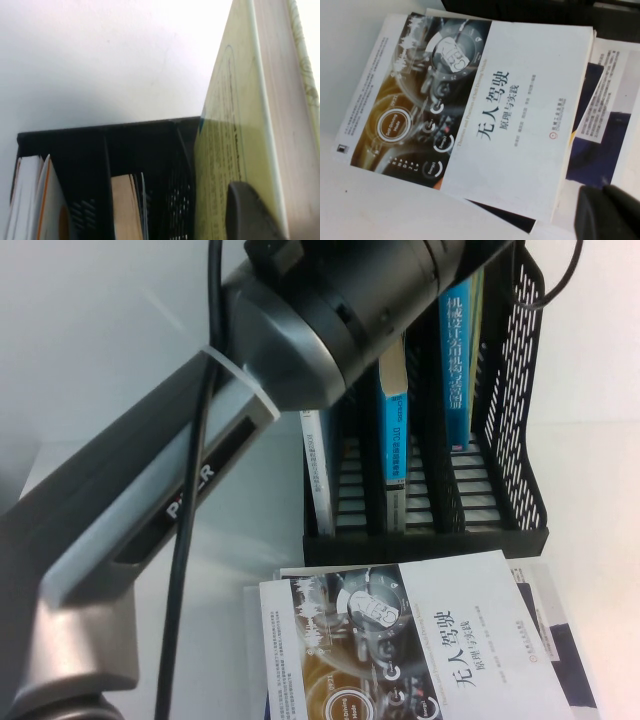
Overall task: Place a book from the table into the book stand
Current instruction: Place the book on the book shelf
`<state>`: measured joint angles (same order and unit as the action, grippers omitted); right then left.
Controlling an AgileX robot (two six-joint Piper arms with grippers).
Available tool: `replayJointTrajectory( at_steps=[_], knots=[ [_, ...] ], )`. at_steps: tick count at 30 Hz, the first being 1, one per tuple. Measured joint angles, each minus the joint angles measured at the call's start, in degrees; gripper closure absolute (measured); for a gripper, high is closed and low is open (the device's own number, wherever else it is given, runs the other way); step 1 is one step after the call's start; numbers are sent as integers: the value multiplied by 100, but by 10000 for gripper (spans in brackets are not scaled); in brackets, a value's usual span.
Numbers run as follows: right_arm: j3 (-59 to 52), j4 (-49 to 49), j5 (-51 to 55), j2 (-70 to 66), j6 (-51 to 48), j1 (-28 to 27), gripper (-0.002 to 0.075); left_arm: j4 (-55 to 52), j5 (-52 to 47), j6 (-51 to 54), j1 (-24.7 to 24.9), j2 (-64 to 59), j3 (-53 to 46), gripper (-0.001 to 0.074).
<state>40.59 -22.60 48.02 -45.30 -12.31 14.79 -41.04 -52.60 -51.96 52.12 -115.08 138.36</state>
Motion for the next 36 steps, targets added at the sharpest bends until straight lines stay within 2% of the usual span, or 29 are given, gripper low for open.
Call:
replayJointTrajectory(
  at_steps=[12, 36],
  knots=[
    [0, 56, 0, -22, 22, 0, 729, -487, 63, -866, 69, -70, 39, 543],
    [0, 299, 10, -22, 159, 0, 729, -523, 119, -1037, 36, -1006, 99, 543]
  ],
)
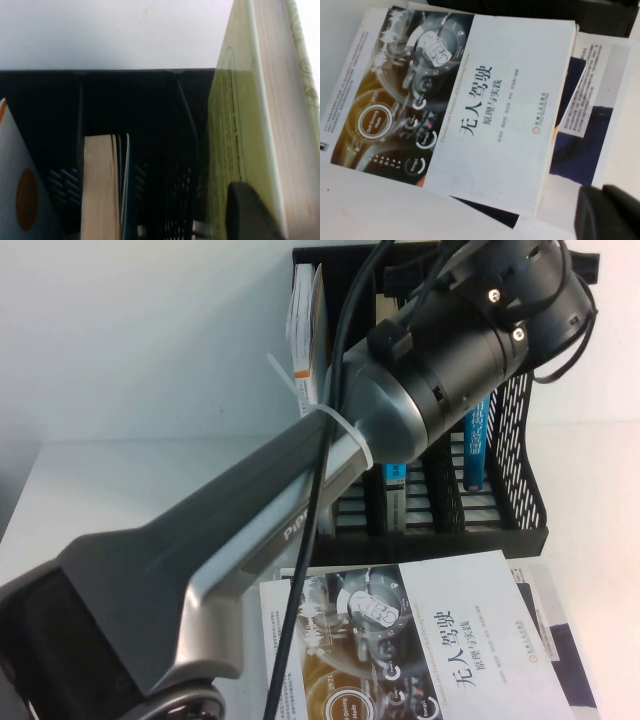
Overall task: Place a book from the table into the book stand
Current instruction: Place the book on the book shelf
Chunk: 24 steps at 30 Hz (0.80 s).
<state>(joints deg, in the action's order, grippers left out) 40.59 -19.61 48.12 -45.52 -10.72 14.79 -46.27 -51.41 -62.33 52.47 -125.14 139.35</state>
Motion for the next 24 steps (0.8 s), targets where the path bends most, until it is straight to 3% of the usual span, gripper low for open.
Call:
replayJointTrajectory(
  at_steps=[12, 24],
  knots=[
    [0, 57, 0, 0, 0, 0, 729, 188, 17, 93, -134, -27, 78, 542],
    [0, 97, -74, 0, 59, 0, 729, 644, -464, 1327, 9, -282, 995, 543]
  ],
)
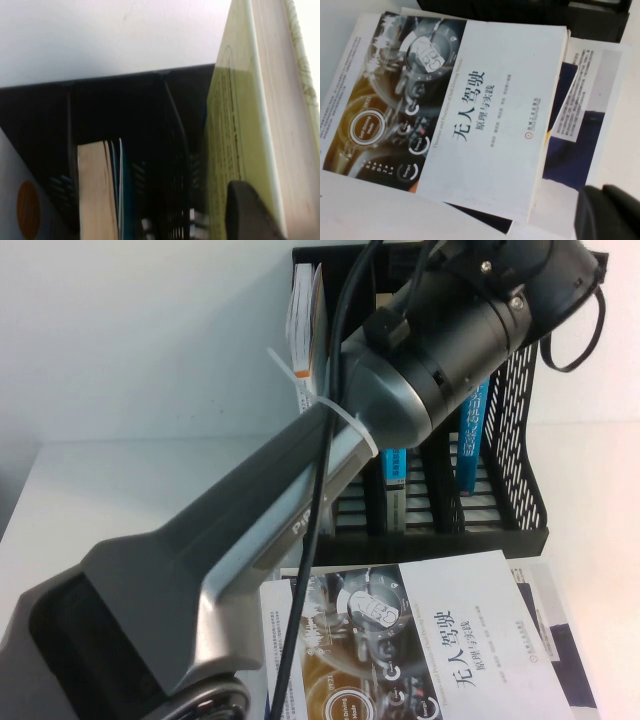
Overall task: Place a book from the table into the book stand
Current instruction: Place the book on the book shelf
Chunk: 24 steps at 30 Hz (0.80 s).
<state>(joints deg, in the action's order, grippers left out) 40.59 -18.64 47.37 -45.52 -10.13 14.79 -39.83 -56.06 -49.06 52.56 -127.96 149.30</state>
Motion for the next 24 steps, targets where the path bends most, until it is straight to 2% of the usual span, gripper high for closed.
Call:
replayJointTrajectory(
  at_steps=[9, 24],
  knots=[
    [0, 0, -13, 0, 34, 0, 729, 545, -644, 613, 46, 2, 426, 542],
    [0, 0, 69, 0, 85, 0, 729, 555, -650, 330, -107, -170, 437, 540]
  ],
)
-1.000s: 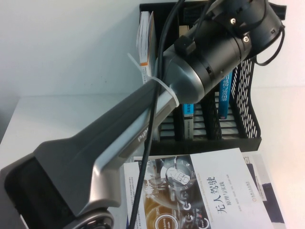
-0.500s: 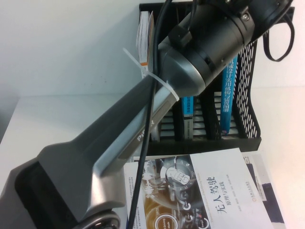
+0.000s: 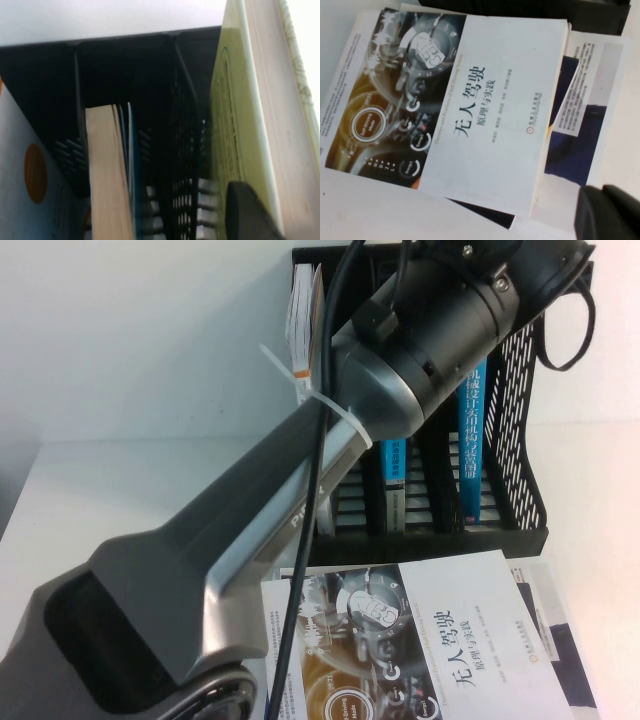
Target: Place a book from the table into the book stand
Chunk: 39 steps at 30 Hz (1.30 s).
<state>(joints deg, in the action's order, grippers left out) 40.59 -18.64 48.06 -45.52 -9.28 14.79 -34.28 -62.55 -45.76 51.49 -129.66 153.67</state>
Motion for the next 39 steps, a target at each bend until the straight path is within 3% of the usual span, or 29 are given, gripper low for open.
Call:
replayJointTrajectory(
  at_steps=[7, 21, 27, 32, 36, 39],
  knots=[
    [0, 0, 0, 0, 10, 0, 729, 308, 168, -92, -288, -176, 0, 540],
    [0, 0, 0, 0, 23, 0, 729, 439, 249, 226, -311, -272, 0, 537],
    [0, 0, 0, 0, 23, 0, 729, -177, 313, 496, -311, -220, 63, 383],
    [0, 32, 0, 0, 23, 0, 729, -399, 177, 522, -311, -28, 91, 332],
    [0, 59, 0, 0, 23, 0, 729, -438, 21, 679, -311, 194, 91, 344],
    [0, 138, 36, 0, 23, 0, 729, -437, -225, 963, -311, 452, 91, 429]
  ],
)
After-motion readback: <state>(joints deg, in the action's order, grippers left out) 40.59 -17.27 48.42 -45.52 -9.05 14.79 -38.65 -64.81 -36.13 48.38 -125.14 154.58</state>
